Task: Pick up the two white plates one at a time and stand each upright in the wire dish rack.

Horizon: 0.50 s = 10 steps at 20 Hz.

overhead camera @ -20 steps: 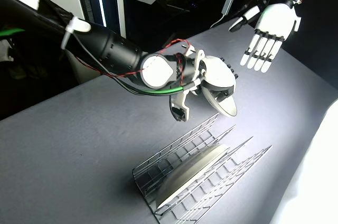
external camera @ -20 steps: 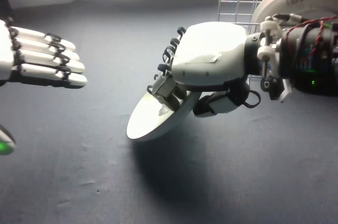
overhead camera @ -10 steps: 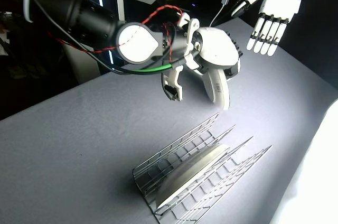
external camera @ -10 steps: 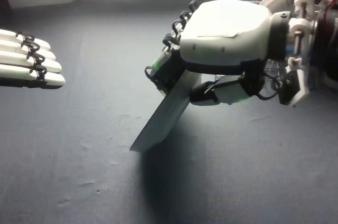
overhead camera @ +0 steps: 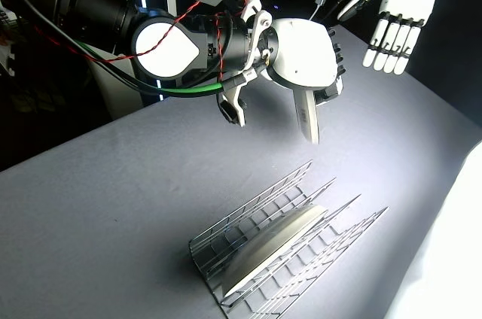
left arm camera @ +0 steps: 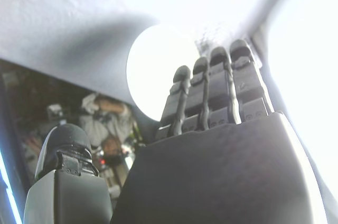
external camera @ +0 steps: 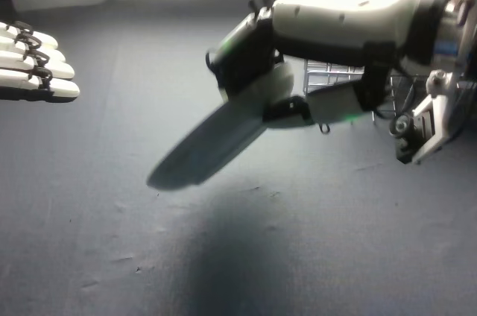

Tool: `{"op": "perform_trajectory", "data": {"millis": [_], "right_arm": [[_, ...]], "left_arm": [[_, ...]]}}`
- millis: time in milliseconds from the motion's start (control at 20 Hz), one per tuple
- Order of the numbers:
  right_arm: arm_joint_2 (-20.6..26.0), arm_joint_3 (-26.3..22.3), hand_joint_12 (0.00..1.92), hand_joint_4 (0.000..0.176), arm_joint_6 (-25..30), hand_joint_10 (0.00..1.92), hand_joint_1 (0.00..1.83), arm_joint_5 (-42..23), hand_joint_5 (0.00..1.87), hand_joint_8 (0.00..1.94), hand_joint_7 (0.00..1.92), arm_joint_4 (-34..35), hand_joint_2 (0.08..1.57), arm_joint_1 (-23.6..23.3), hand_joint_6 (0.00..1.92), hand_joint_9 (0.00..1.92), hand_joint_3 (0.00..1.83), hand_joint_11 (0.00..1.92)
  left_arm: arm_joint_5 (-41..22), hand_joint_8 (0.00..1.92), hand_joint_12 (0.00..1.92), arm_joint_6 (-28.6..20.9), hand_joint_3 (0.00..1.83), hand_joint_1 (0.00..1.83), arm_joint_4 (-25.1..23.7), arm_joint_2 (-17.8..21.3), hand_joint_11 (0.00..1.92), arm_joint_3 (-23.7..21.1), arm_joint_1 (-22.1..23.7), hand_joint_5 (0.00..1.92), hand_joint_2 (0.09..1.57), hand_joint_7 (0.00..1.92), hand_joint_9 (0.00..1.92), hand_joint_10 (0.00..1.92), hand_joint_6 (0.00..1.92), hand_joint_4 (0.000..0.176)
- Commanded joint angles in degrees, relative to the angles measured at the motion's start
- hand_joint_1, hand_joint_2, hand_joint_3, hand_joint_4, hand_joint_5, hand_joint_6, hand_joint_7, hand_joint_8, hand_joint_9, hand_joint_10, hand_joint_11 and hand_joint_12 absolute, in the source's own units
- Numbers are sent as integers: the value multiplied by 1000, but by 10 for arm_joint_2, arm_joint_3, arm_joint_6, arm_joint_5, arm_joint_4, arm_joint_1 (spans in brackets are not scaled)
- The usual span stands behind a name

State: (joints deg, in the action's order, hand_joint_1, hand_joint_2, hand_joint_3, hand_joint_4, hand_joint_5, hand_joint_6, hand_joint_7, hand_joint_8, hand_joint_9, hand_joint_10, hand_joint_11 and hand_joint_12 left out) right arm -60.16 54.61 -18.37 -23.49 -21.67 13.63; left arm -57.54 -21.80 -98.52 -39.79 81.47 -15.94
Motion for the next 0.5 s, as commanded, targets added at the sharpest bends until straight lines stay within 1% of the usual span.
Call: {"op": "perform_trajectory", "data": {"millis": [0, 50, 100, 200, 250, 350, 450], "right_arm": [[4, -2, 1276, 0, 3, 1265, 1364, -81, 786, 1065, 918, 24, 1157, -12, 1218, 862, 0, 758], [8, -4, 1264, 0, 3, 1267, 1362, -81, 776, 1080, 906, 47, 1160, -15, 1236, 860, 1, 754], [12, -6, 1260, 0, 4, 1253, 1365, -81, 793, 1063, 919, 70, 1154, -16, 1209, 870, 0, 761], [19, -7, 1259, 0, 4, 1219, 1371, -81, 851, 969, 978, 109, 1130, -20, 1109, 898, 0, 784], [24, -7, 1263, 0, 5, 1207, 1373, -86, 869, 951, 988, 138, 1123, -21, 1080, 909, 0, 789], [30, -7, 1290, 0, 5, 1260, 1367, -90, 821, 1007, 956, 190, 1142, -25, 1149, 869, 1, 743], [36, -9, 1292, 0, 6, 1251, 1368, -95, 820, 1002, 960, 240, 1141, -31, 1146, 879, 0, 761]], "left_arm": [[-8, 0, 0, -2, 0, 0, 43, 3, 0, 3, 7, 23, 1019, 0, 0, 0, 1, 0], [-9, 0, 0, -2, 2, 0, 43, 1, 0, 7, 9, 20, 1025, 0, 0, 0, 0, 0], [-10, 0, 0, -2, 1, 0, 42, 0, 0, 10, 10, 15, 1024, 0, 0, 0, 0, 0], [-13, 4, 0, -4, 6, 0, 38, 2, 0, 12, 10, 35, 1033, 12, 0, 0, 8, 0], [-16, 4, 0, -6, 9, 0, 34, 4, 0, 12, 10, 34, 1041, 12, 0, 0, 6, 0], [-20, 1, 0, -9, 7, 0, 30, 5, 0, 13, 12, 28, 1040, 6, 0, 0, 3, 0], [-18, 0, 0, -12, 4, 0, 22, 2, 0, 12, 19, 21, 1033, 0, 0, 0, 0, 0]]}}
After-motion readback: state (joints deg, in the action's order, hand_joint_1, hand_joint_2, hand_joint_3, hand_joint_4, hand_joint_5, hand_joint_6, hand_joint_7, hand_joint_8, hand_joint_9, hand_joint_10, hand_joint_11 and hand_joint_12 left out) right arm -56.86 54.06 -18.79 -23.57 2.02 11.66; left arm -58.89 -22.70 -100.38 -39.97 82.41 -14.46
